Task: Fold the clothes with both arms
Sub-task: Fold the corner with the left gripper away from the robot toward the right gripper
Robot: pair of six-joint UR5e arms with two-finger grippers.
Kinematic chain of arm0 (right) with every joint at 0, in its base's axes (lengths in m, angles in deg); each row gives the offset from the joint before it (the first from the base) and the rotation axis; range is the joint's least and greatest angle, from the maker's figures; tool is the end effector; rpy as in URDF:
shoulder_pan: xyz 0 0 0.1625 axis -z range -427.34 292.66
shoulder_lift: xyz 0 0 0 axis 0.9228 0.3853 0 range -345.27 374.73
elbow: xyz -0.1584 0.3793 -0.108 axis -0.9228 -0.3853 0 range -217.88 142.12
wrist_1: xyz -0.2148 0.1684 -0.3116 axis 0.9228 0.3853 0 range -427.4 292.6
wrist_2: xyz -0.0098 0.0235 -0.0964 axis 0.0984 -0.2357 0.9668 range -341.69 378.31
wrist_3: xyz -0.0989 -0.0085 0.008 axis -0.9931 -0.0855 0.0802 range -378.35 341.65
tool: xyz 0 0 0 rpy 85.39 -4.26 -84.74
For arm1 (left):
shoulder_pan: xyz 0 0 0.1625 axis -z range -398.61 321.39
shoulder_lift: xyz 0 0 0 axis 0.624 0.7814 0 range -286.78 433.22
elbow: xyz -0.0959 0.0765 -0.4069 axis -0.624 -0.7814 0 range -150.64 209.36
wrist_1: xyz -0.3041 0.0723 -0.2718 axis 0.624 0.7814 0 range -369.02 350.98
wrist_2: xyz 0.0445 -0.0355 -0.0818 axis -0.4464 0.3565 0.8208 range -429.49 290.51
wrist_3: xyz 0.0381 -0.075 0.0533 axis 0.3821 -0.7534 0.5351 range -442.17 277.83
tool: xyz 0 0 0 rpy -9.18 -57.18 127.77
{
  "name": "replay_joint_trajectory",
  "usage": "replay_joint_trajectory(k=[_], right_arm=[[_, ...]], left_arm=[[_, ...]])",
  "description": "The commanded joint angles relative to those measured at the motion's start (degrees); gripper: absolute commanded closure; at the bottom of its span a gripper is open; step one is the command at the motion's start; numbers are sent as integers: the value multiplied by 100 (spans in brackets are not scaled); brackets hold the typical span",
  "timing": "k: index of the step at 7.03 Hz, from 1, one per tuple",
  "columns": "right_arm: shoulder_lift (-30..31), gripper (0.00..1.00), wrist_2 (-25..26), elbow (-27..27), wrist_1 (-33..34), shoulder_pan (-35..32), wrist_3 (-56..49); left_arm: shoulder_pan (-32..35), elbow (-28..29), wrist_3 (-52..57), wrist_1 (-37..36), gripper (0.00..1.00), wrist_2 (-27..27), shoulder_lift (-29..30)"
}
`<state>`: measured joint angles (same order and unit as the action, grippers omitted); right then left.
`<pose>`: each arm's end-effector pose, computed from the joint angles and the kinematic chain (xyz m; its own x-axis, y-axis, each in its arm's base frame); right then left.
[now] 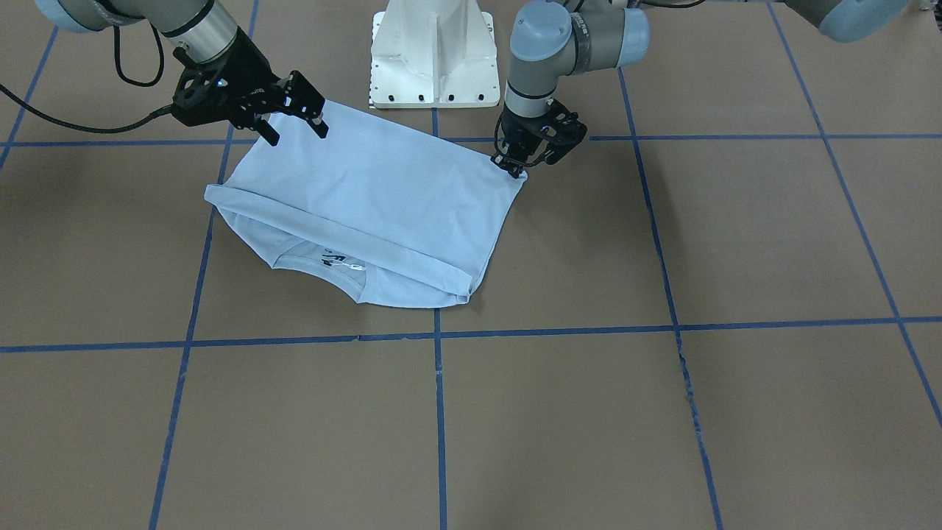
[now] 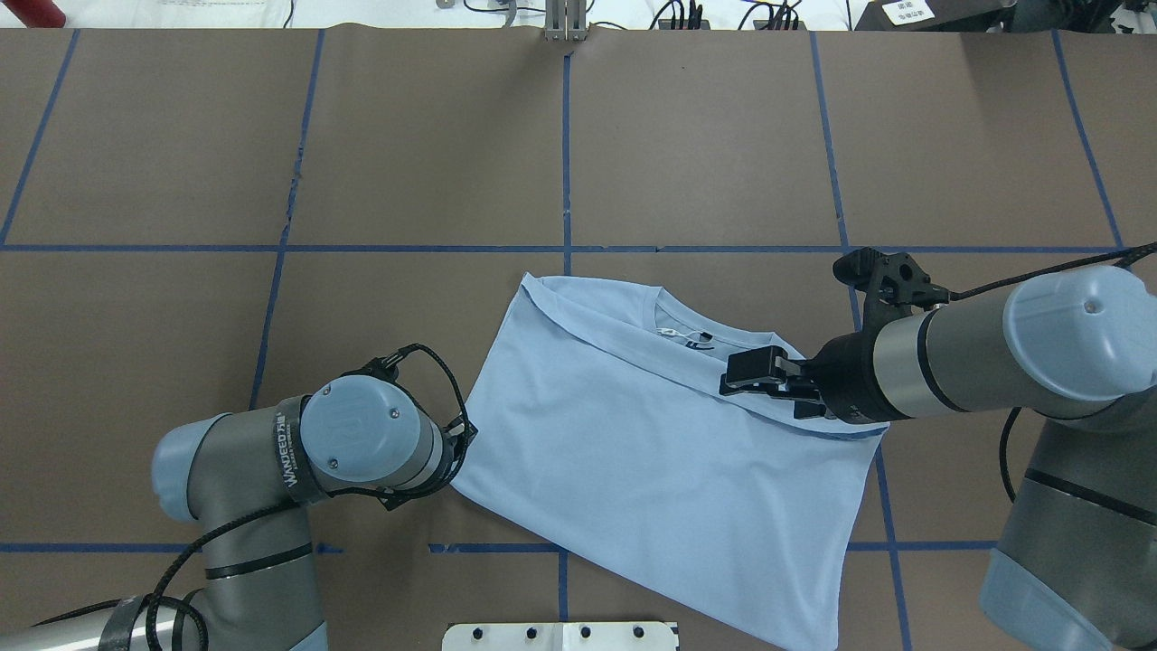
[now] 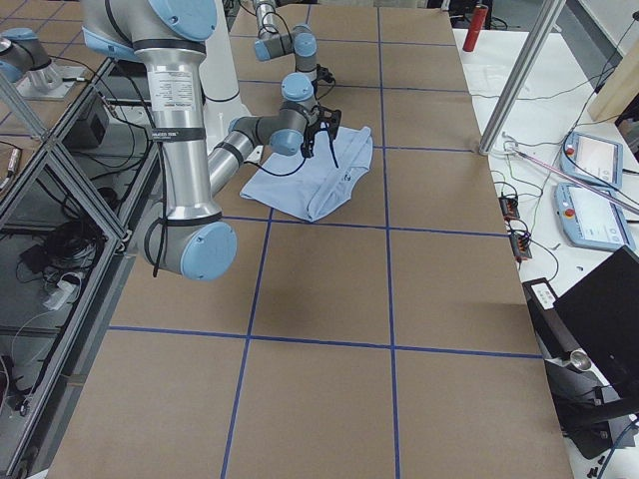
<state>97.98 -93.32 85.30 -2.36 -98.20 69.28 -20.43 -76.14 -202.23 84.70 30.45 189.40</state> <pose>-0.3597 -0.3275 0.2819 0.3718 0.1775 0.9112 -0.1752 0.9773 -0.1189 0.5531 -0.3038 0.2810 0.4820 -0.6776 -0.5555 0.4990 0.7334 -0.4617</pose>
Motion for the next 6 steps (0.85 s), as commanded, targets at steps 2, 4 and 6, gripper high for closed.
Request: replay_joint_trajectory(k=[2, 4, 6], right_arm=[[7, 0, -8, 13, 0, -16, 0], [7, 0, -9, 13, 0, -25, -9], [33, 0, 0, -13, 0, -25, -9]], left_arm=[[517, 38, 96, -30, 100, -1, 37], [1229, 361, 569, -4, 100, -10, 272], [1652, 1160, 972, 101, 100, -10, 922]])
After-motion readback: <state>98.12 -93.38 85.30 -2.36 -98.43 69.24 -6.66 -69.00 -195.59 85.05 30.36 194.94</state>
